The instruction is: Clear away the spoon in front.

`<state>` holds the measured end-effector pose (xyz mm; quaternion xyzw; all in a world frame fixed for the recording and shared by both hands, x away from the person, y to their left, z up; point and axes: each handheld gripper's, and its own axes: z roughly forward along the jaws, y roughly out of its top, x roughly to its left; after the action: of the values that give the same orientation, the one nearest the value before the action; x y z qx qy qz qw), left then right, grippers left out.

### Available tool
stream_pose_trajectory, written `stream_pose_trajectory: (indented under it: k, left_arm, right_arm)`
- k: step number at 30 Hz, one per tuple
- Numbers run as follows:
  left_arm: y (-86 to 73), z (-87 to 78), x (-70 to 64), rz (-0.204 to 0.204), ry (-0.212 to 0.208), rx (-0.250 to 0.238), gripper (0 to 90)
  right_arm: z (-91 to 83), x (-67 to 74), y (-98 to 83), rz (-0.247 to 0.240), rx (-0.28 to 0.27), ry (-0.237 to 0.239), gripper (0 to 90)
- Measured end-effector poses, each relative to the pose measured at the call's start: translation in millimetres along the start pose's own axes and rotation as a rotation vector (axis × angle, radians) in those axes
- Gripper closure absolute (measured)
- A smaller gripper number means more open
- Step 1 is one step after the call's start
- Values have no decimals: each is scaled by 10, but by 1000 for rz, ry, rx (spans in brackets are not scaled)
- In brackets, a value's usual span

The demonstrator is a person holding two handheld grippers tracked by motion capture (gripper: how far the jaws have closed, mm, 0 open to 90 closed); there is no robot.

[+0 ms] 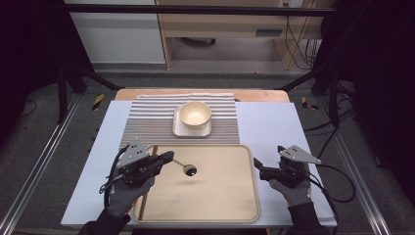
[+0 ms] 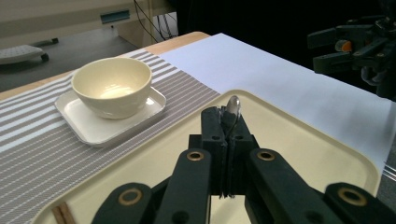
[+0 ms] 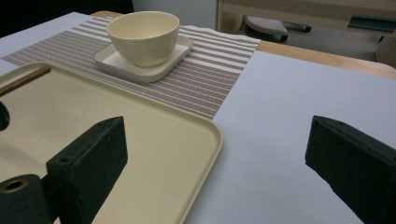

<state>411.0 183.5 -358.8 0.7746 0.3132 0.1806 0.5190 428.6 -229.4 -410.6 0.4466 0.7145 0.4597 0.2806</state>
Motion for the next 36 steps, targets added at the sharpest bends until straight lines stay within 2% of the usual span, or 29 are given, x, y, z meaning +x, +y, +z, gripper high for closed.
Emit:
stream_pose_trajectory:
  k: [5, 7, 10, 11, 15, 20, 23, 26, 30, 36]
  left_arm:
    - [-43, 37, -77, -5, -29, 8, 886]
    - [-71, 78, -119, -12, -58, 14, 886]
    - [-95, 115, -148, -4, -49, 26, 886]
    - [-116, 137, -157, -13, -63, 32, 886]
    - [-150, 174, -189, -16, -71, 46, 886]
    - [-179, 230, -243, -8, -85, 65, 885]
    - [-218, 286, -242, -20, -94, 89, 885]
    - [-235, 306, -223, -36, -102, 91, 884]
    - [-241, 311, -193, -49, -99, 96, 882]
    - [-272, 338, -118, -57, -55, 104, 850]
  right_arm:
    - [1, 7, 0, 1, 1, 0, 59]
    - [0, 8, 0, 1, 0, 0, 59]
    - [0, 9, -1, -1, -1, -1, 59]
    - [2, 10, -2, -1, 1, -1, 59]
    - [2, 14, -3, -1, 0, 1, 59]
    - [4, 16, -6, -4, 1, 1, 59]
    - [12, 23, -9, -4, 5, 1, 59]
    - [9, 24, -7, 0, 5, 2, 59]
    - [9, 22, -7, -1, 4, 1, 59]
    - [22, 28, -13, -6, 7, 0, 59]
